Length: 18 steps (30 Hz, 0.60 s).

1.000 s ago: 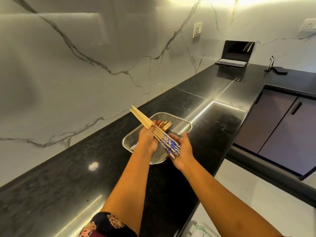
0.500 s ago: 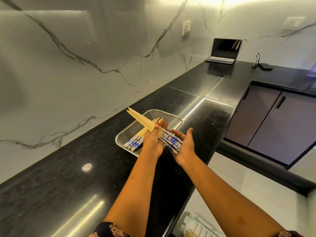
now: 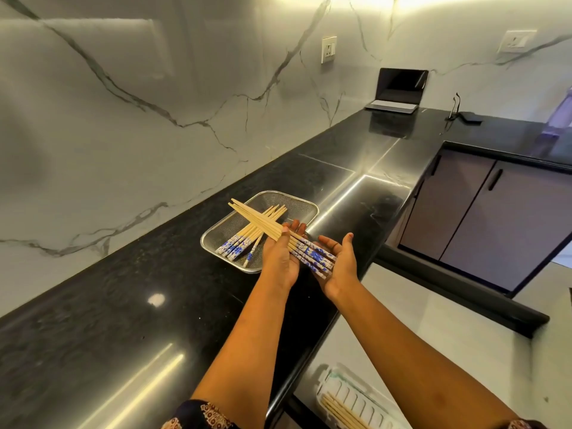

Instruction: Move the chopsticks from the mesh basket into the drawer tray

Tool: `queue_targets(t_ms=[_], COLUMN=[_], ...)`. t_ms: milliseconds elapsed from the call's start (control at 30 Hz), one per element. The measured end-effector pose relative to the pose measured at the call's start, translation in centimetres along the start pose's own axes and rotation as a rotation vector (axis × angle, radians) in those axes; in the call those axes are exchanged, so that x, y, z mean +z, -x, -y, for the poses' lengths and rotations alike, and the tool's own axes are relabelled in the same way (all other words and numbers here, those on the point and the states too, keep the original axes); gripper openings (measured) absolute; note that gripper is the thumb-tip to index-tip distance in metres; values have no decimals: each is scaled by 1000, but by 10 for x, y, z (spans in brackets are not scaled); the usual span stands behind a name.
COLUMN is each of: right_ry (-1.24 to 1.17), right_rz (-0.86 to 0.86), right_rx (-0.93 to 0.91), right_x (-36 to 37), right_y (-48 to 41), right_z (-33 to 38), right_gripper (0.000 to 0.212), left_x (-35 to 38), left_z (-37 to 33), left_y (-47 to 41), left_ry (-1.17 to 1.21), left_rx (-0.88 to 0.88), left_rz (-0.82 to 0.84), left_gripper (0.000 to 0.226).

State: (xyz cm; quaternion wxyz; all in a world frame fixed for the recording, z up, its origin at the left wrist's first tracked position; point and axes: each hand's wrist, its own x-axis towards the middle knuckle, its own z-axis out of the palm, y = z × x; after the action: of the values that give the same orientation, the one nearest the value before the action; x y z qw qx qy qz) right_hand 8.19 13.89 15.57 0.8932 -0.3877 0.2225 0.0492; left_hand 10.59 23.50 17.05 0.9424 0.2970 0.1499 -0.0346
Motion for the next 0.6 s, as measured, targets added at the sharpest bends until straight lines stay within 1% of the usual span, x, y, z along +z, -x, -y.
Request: queue_targets(t_ms=[67, 200, 367, 433, 500, 533, 600], right_ry=[3, 31, 65, 174, 387, 505, 703], right_rz=[1, 1, -13, -47, -46, -14, 83], right_rx=[-2, -6, -53, -121, -211, -244, -273], right_x=[-6, -13, -25, -30, -31, -30, -26], right_y=[6, 18, 30, 34, 37, 39, 40], right_z=[-1, -5, -1, 3, 10, 13, 20], right_gripper=[63, 61, 56, 46, 34, 30, 29], left_x=[-1, -2, -8, -12, -16, -17, -20], left_z=[3, 13, 20, 21, 23, 25, 30], left_y=[7, 21, 34, 37, 42, 46, 54], left_ry=[-6, -29, -87, -120, -186, -231, -335], left_rx=[12, 23, 37, 34, 24, 16, -3], left_rz=[-18, -14, -1, -1, 24, 41, 81], left_gripper=[13, 24, 27, 27, 21, 18, 21])
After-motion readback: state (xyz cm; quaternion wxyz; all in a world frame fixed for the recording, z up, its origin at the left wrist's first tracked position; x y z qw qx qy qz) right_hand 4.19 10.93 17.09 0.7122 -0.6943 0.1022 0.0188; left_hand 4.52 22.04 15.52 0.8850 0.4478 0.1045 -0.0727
